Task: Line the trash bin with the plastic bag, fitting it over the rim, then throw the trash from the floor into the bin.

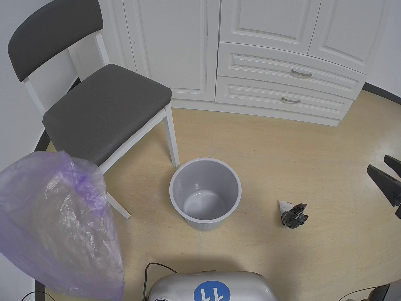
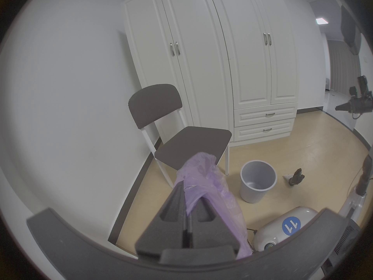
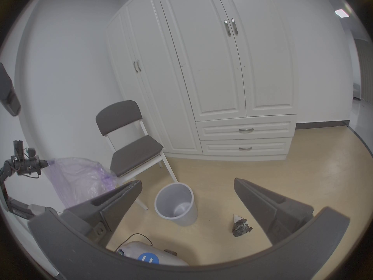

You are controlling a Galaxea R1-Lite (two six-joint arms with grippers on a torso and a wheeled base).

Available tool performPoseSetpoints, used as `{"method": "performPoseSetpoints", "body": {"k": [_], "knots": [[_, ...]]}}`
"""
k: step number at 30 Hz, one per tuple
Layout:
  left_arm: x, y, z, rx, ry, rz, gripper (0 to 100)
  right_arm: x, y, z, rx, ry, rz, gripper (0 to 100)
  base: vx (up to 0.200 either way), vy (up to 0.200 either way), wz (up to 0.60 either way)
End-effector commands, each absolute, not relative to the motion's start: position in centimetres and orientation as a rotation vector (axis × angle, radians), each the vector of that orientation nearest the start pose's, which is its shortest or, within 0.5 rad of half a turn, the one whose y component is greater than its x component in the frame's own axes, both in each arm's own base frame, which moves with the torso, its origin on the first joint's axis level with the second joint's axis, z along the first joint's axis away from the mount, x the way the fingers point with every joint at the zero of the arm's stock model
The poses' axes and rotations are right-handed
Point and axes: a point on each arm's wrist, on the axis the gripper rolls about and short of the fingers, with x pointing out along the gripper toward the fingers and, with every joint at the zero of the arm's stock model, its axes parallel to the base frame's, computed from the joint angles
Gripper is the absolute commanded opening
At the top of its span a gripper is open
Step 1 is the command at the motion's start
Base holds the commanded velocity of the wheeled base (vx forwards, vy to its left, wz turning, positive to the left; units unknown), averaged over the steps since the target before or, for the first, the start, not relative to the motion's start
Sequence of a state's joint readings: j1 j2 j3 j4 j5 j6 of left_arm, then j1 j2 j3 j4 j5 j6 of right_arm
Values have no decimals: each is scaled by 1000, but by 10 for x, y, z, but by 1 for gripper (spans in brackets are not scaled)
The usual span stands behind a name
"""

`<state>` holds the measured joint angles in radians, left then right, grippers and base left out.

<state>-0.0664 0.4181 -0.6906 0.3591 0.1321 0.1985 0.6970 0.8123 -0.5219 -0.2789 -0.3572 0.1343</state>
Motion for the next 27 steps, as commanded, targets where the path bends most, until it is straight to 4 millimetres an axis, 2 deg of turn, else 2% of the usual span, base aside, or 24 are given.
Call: {"method": "performPoseSetpoints", "body": {"k": [1, 2, 5, 10, 11, 12, 13, 15, 19, 20, 21, 23, 24, 26, 27], "knots": [[-51, 6, 234, 211, 2, 79, 0, 63, 45, 246, 149, -1, 363, 100, 0, 0, 0], [-69, 6, 238, 210, -24, 95, 0, 63, 45, 247, 152, -6, 360, 100, 0, 0, 0], [-85, 7, 249, 209, -35, 89, 0, 63, 45, 251, 156, -15, 363, 100, 0, 0, 0], [-85, 8, 267, 208, -49, 75, 0, 71, 52, 262, 157, -20, 364, 100, 0, 0, 0], [-78, 7, 282, 208, -44, 74, 0, 79, 59, 263, 148, 4, 363, 100, 0, 0, 0], [-78, 7, 283, 210, -44, 74, 0, 80, 60, 263, 145, 8, 363, 100, 0, 0, 0], [-69, 6, 296, 211, -35, 62, 0, 87, 67, 257, 121, 48, 366, 100, 0, 0, 0], [-58, 5, 304, 205, -10, 34, 0, 94, 78, 251, 102, 90, 395, 100, 0, 0, 0], [-44, 3, 307, 194, 15, -15, 0, 91, 93, 245, 115, 139, 483, 100, 0, 0, 0], [-35, 2, 309, 190, 35, -40, 0, 89, 100, 242, 126, 166, 526, 100, 0, 0, 0], [-18, 1, 316, 195, 62, -60, 0, 86, 112, 237, 140, 205, 588, 100, 0, 0, 0], [-9, 0, 322, 200, 70, -61, 0, 86, 117, 235, 139, 225, 602, 100, 0, 0, 0], [9, 0, 331, 211, 86, -65, 0, 88, 128, 228, 141, 265, 617, 100, 0, 0, 0], [25, -1, 342, 242, 91, -70, 0, 89, 138, 220, 149, 315, 626, 100, 0, 0, 0], [25, -1, 342, 242, 91, -70, 0, 89, 138, 220, 149, 315, 626, 100, 0, 0, 0]]}}
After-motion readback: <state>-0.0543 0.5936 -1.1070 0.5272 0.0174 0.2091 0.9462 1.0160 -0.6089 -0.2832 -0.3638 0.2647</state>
